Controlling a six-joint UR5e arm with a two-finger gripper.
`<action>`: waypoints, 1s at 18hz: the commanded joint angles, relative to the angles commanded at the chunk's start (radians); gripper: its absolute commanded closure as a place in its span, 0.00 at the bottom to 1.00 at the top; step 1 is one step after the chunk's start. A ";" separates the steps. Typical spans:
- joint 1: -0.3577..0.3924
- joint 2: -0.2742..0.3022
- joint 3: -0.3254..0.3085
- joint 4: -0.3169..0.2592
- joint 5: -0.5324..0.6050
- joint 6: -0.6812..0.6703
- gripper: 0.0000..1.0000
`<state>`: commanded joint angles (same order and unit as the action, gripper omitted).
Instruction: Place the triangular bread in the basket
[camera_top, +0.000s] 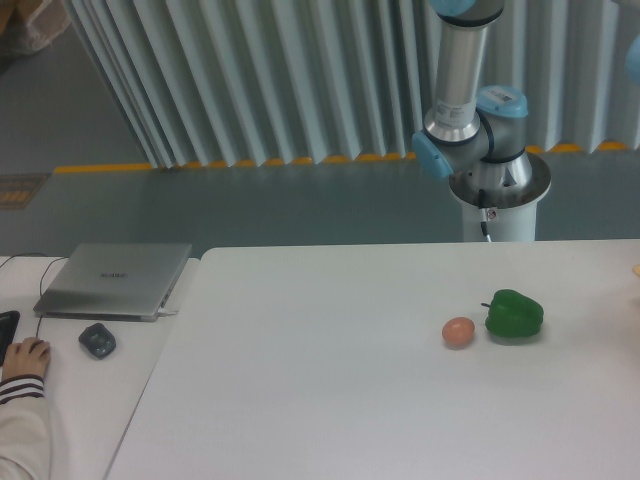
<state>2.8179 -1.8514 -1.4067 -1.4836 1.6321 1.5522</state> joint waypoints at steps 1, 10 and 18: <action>0.006 -0.003 -0.008 0.037 0.000 0.017 0.79; -0.015 -0.051 -0.038 0.161 -0.012 0.006 0.00; -0.043 -0.045 -0.041 0.186 -0.043 0.014 0.00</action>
<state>2.7750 -1.8960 -1.4481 -1.2977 1.5892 1.5662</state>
